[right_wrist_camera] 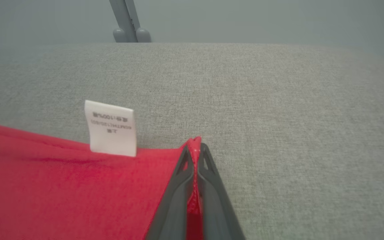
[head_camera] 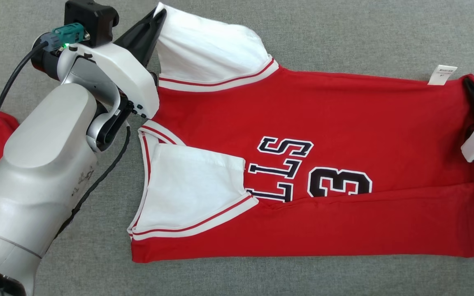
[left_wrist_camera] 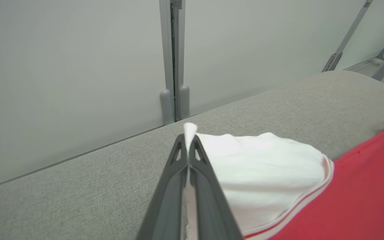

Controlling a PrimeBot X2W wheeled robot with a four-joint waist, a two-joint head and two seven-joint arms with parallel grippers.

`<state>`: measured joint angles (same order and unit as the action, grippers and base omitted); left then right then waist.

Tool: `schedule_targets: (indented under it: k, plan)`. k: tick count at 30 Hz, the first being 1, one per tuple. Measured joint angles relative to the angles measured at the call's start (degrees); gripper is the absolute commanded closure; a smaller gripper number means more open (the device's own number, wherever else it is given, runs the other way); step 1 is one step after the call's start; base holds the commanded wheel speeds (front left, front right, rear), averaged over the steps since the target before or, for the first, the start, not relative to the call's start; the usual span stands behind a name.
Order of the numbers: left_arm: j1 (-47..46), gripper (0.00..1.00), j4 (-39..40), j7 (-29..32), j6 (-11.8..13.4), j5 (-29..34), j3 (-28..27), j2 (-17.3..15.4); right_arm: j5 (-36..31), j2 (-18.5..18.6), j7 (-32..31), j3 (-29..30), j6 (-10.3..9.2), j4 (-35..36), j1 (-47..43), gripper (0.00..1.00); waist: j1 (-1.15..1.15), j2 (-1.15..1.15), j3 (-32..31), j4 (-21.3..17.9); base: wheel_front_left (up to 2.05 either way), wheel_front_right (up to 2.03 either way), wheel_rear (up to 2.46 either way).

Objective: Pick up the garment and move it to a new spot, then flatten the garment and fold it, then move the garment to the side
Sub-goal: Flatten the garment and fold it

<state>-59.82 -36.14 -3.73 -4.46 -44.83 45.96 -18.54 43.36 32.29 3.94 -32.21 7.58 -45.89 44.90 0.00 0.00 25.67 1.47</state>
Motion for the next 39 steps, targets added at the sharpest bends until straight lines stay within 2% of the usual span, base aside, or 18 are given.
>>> schedule_targets:
  k: [5,10,16,21,24,30,34,39]
  plan:
    - [-0.86,1.00,-1.35,-3.14,1.08,0.56,-0.74,1.03,-0.85,0.75,3.74,-1.01,0.00,-1.71,2.50,1.00,0.00,0.00,0.09,0.06,0.00,0.00,0.00]
    - [-2.43,1.00,-3.60,-5.99,1.74,1.74,-0.87,1.53,-2.16,-0.01,7.32,-1.72,0.00,-4.46,5.88,1.00,0.00,0.00,-0.54,-0.14,0.00,0.00,0.00]
    - [-2.60,1.00,-6.71,-7.47,0.97,1.90,-0.12,3.33,-2.76,-1.58,10.23,-2.33,-0.01,-6.47,6.99,1.00,0.00,0.00,-1.85,-0.17,0.00,0.00,0.00]
    - [-1.38,1.00,-7.45,-7.65,-0.11,1.93,1.07,3.25,-2.78,-1.72,10.80,-2.23,-0.01,-6.38,5.64,1.00,0.00,0.00,-3.35,-0.34,0.00,0.00,0.00]
    - [-0.06,1.00,-7.21,-7.65,-0.60,1.91,1.72,2.53,-2.93,-1.62,10.94,-1.23,-0.01,-4.12,3.08,1.00,0.00,0.00,-4.82,-0.52,0.00,0.00,0.00]
    - [4.35,1.00,-2.86,-8.13,-0.49,1.48,2.08,0.04,-5.15,-1.22,11.01,6.11,-0.01,2.69,-4.94,1.00,0.00,0.00,-8.08,-0.79,0.00,0.00,0.00]
    - [8.91,1.00,1.98,-7.53,0.62,1.08,2.64,-2.11,-6.75,-1.85,11.02,11.05,-0.01,6.60,-11.41,1.00,0.00,0.00,-10.26,-0.47,0.00,0.00,0.00]
    - [14.28,1.00,9.48,-5.52,3.08,1.30,3.79,-6.41,-7.94,-2.52,11.02,15.21,-0.01,10.51,-18.23,1.00,0.00,0.00,-12.49,0.24,0.00,0.00,0.00]
